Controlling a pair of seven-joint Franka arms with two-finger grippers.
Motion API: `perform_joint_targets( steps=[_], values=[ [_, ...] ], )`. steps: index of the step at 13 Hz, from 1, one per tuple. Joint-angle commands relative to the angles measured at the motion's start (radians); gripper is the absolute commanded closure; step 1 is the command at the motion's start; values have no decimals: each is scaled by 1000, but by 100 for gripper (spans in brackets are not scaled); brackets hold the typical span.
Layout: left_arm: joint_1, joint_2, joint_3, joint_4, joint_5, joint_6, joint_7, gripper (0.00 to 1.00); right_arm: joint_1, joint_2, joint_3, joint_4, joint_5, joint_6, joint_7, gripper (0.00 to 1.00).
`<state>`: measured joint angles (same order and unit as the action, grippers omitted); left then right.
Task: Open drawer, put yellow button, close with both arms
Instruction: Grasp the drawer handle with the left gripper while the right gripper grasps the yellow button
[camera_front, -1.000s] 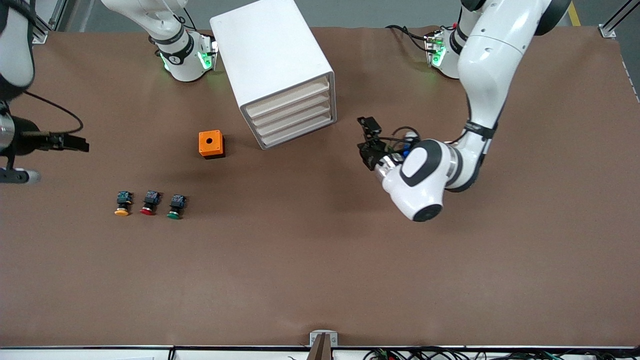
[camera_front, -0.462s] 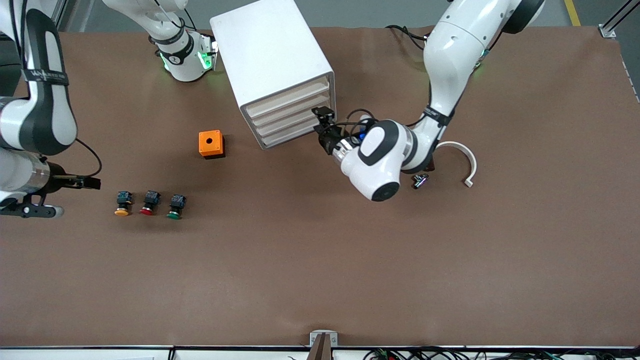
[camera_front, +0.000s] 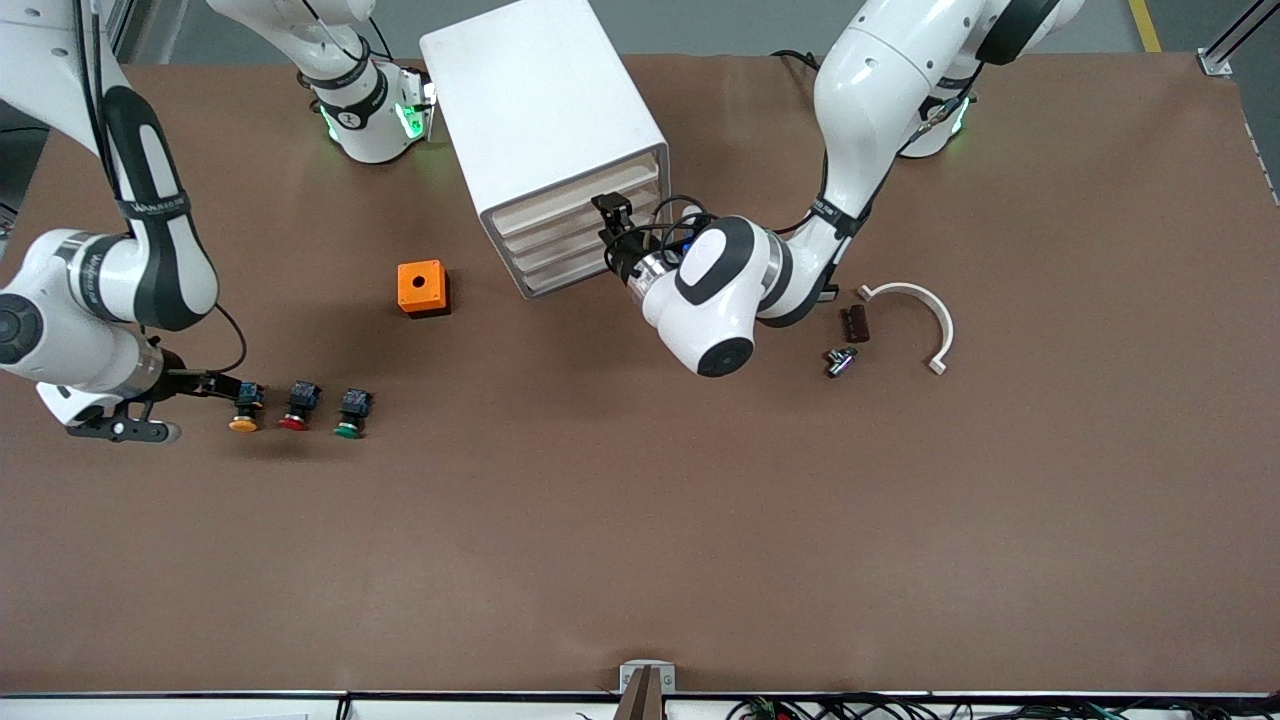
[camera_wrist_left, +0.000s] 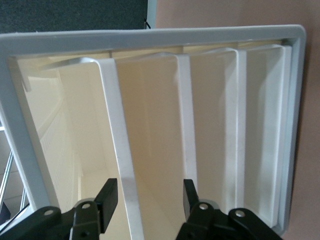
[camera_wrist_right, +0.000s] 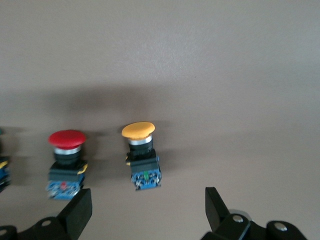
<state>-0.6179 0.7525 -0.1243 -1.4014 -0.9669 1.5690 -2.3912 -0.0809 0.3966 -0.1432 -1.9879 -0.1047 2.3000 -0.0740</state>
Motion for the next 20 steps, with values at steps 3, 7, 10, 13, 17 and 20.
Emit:
perform_joint_targets(
  steps=[3, 7, 10, 13, 17, 20],
  values=[
    [-46, 19, 8, 27, -32, -9, -25, 44, -19, 85, 13, -6, -20, 64, -87, 0],
    [-83, 21, 9, 25, -27, -11, -17, 58, -33, 110, 13, -54, -20, 160, -95, 0],
    [-85, 19, 12, 25, -18, -11, -16, 84, -33, 113, 14, -71, -20, 164, -95, 0],
    [-73, 19, 21, 25, -13, -12, -11, 98, -31, 116, 16, -75, -20, 164, -95, 18],
    [10, 22, 31, 25, -6, -11, -3, 98, -28, 120, 14, -71, -18, 162, -93, 62],
    [88, 24, 31, 27, -6, -11, 3, 97, -23, 117, 14, -66, -20, 156, -93, 80]
  ],
)
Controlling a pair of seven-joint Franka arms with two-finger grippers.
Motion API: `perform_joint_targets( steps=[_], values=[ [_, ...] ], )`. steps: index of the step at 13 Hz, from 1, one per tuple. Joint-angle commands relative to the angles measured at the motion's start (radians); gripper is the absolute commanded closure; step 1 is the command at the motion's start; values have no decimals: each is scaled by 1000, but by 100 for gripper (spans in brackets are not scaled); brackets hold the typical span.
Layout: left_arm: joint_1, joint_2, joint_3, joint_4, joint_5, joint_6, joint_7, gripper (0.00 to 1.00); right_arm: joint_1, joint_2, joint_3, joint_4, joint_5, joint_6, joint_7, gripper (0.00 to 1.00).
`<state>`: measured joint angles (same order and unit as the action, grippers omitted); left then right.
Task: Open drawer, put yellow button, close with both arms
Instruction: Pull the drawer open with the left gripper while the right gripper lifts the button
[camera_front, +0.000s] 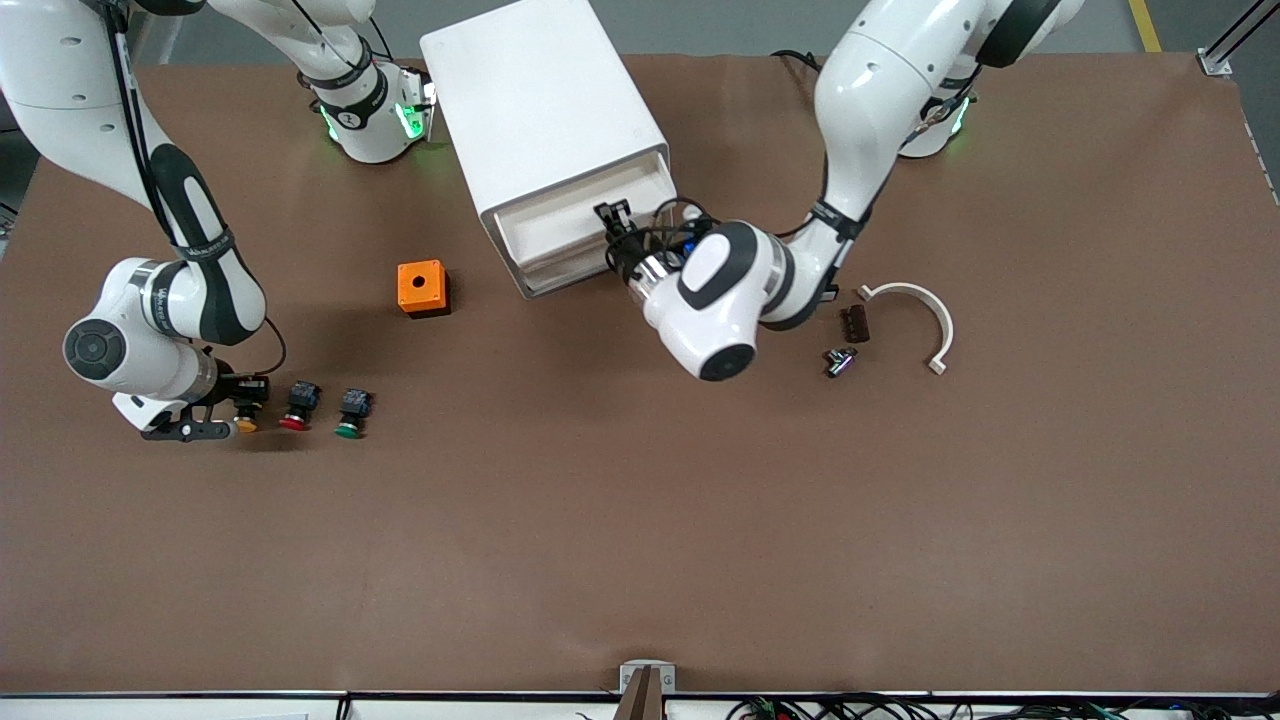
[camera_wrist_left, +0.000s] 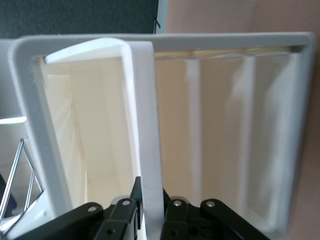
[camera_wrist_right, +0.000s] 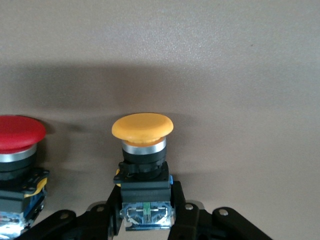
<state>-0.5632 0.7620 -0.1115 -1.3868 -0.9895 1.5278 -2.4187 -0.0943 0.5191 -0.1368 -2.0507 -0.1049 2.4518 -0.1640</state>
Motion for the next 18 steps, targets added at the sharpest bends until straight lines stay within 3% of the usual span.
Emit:
perform_joint_targets(
  steps=[1, 5, 6, 7, 8, 11, 15, 18],
  values=[
    [63, 13, 18, 14, 17, 31, 36, 97, -9, -7, 9, -2, -19, -3, -2, 83],
    [134, 17, 18, 52, 18, 31, 46, 91, 10, -79, 11, 11, -16, -129, 12, 85],
    [144, 17, 18, 54, 18, 31, 46, 75, 22, -111, 11, 24, -16, -184, 14, 85],
    [154, 17, 18, 54, 18, 31, 56, 23, 36, -137, 11, 52, -16, -259, 14, 85],
    [155, 16, 18, 52, 20, 29, 73, 0, 47, -160, 11, 96, -15, -357, 15, 85],
    [169, 4, 30, 61, 35, 28, 81, 0, 97, -203, 11, 249, -10, -628, 35, 85],
    [170, 3, 56, 178, 259, 8, 108, 0, 252, -223, 11, 463, -12, -994, 317, 85],
    [172, -42, 136, 178, 333, 5, 342, 0, 388, -225, 13, 569, -6, -1161, 524, 85]
  ],
)
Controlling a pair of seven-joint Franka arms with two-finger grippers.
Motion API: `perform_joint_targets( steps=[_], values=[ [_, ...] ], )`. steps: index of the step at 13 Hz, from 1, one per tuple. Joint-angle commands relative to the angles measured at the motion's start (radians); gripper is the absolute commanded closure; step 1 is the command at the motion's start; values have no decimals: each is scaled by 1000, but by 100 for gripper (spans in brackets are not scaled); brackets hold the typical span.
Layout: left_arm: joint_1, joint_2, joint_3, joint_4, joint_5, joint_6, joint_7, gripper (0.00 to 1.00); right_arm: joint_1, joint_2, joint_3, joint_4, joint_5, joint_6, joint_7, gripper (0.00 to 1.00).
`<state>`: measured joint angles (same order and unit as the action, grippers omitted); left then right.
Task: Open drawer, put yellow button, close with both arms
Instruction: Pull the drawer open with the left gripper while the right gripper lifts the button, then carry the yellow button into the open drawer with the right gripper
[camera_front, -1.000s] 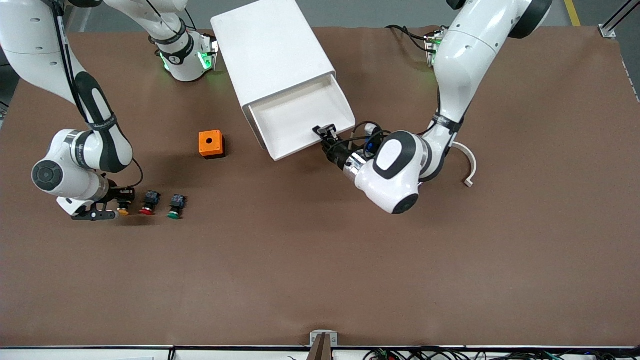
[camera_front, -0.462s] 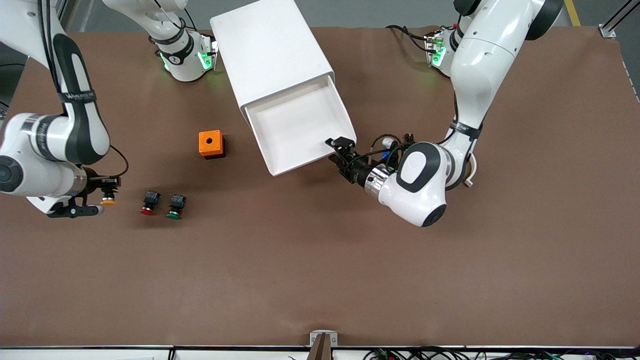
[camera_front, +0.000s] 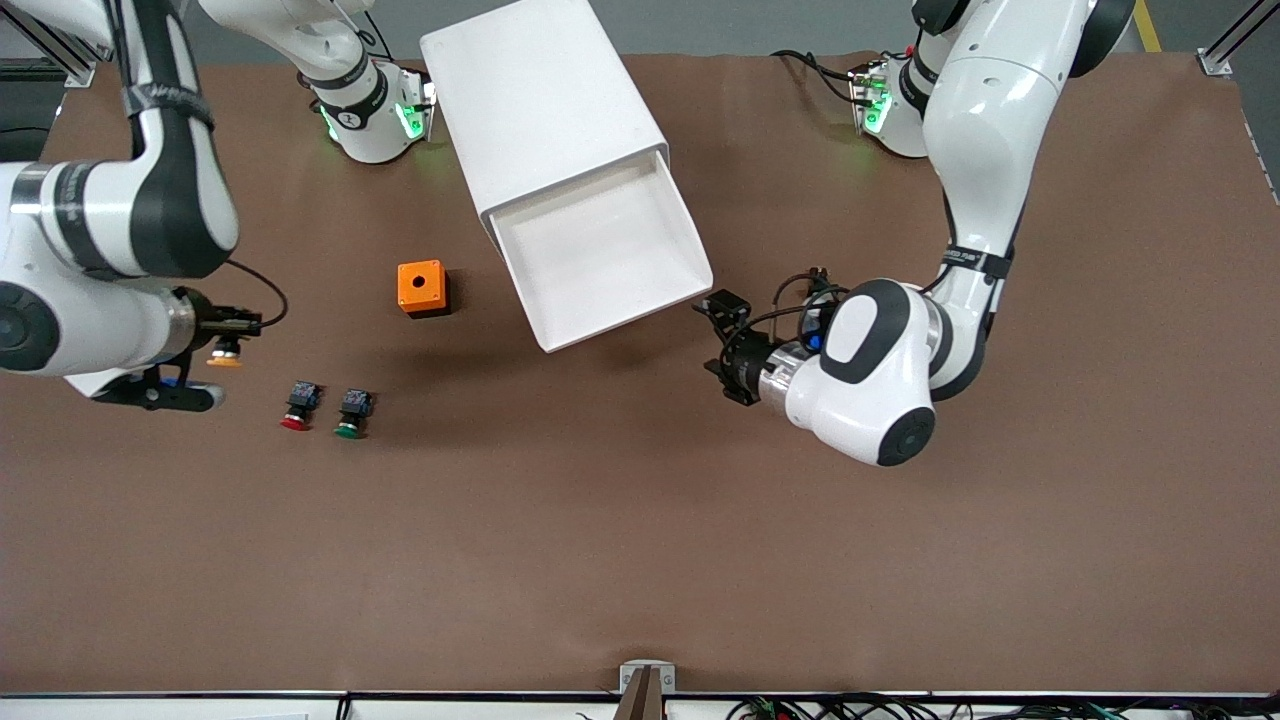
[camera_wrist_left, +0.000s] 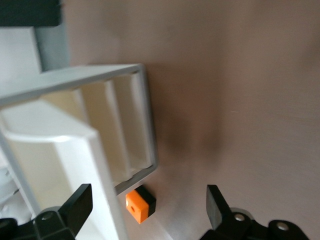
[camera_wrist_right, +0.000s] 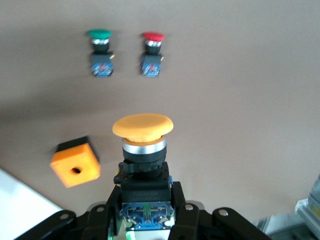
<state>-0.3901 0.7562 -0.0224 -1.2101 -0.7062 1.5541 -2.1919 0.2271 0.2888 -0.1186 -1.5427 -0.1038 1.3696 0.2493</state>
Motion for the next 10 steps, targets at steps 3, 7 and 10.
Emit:
perform_joint_targets(
  steps=[3, 7, 10],
  values=[
    [-1, -74, 70, 1, 332, -28, 236, 0, 230, -5, -6, 82, 66, -142, 440, 82],
    [4, -121, 67, -5, 641, -29, 471, 0, 427, -20, -7, 137, 184, -118, 902, 82],
    [33, -150, 70, -22, 746, -57, 850, 0, 512, -17, -7, 136, 272, 27, 1247, 84]
  ],
)
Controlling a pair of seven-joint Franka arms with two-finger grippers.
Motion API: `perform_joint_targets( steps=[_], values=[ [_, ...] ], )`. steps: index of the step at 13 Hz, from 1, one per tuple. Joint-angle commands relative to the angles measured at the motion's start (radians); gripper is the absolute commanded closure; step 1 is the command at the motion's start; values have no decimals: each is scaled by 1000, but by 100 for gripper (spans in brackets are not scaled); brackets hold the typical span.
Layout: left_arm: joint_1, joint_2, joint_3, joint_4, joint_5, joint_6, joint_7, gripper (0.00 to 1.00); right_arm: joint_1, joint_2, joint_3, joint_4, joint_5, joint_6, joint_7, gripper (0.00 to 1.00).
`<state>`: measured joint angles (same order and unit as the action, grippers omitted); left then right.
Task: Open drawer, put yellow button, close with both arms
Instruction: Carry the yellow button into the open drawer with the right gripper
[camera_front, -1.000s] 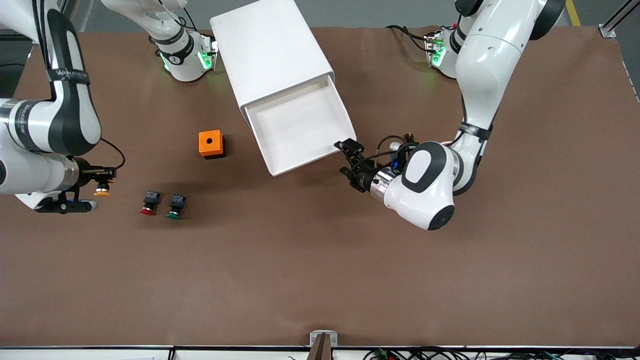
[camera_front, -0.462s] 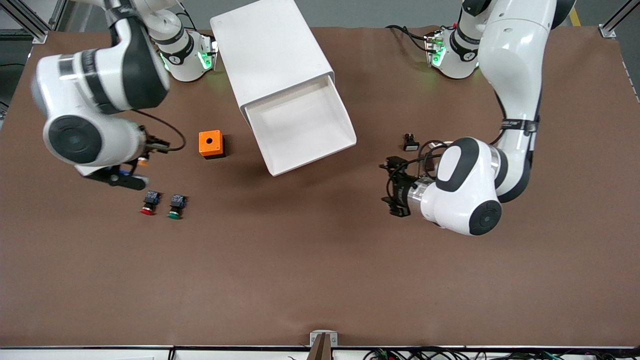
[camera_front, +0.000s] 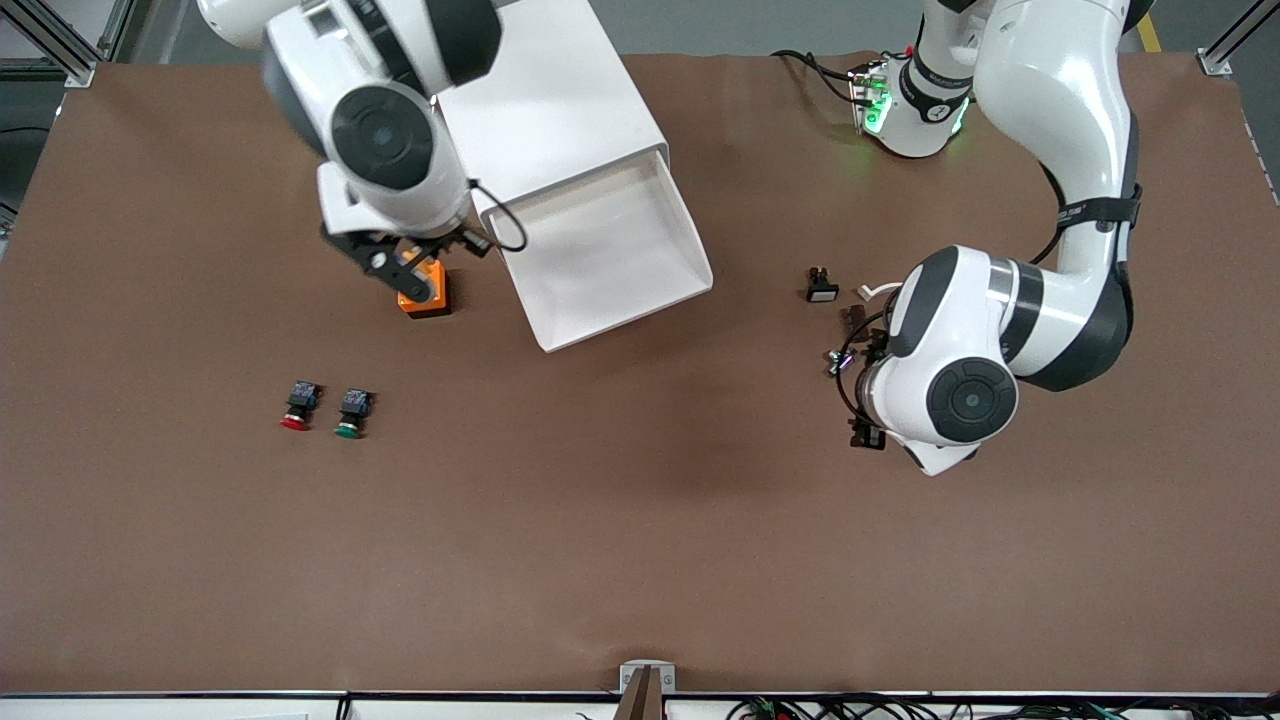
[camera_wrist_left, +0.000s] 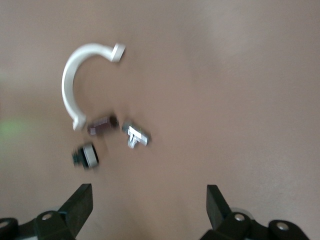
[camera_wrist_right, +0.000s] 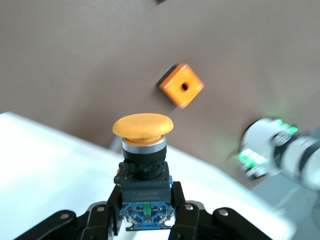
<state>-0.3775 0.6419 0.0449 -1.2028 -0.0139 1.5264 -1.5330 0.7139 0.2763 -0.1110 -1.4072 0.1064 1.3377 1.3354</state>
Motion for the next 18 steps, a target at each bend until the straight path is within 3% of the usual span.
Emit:
perform_joint_targets(
  steps=[1, 4, 7, 9, 18],
  values=[
    [37, -47, 3, -29, 67, -38, 289, 0, 38, -2, -15, -1, 100, 110, 239, 84],
    [123, -99, -13, -53, 33, -37, 648, 0, 82, 1, -13, -45, 147, 259, 385, 85],
    [129, -120, -16, -76, 26, -5, 813, 0, 94, 21, -15, -99, 193, 382, 429, 85],
    [128, -140, -20, -92, 40, 21, 997, 0, 102, 49, -15, -99, 193, 393, 429, 85],
    [104, -143, -117, -185, 28, 247, 1091, 0, 121, 139, -13, -98, 197, 457, 423, 82]
  ],
)
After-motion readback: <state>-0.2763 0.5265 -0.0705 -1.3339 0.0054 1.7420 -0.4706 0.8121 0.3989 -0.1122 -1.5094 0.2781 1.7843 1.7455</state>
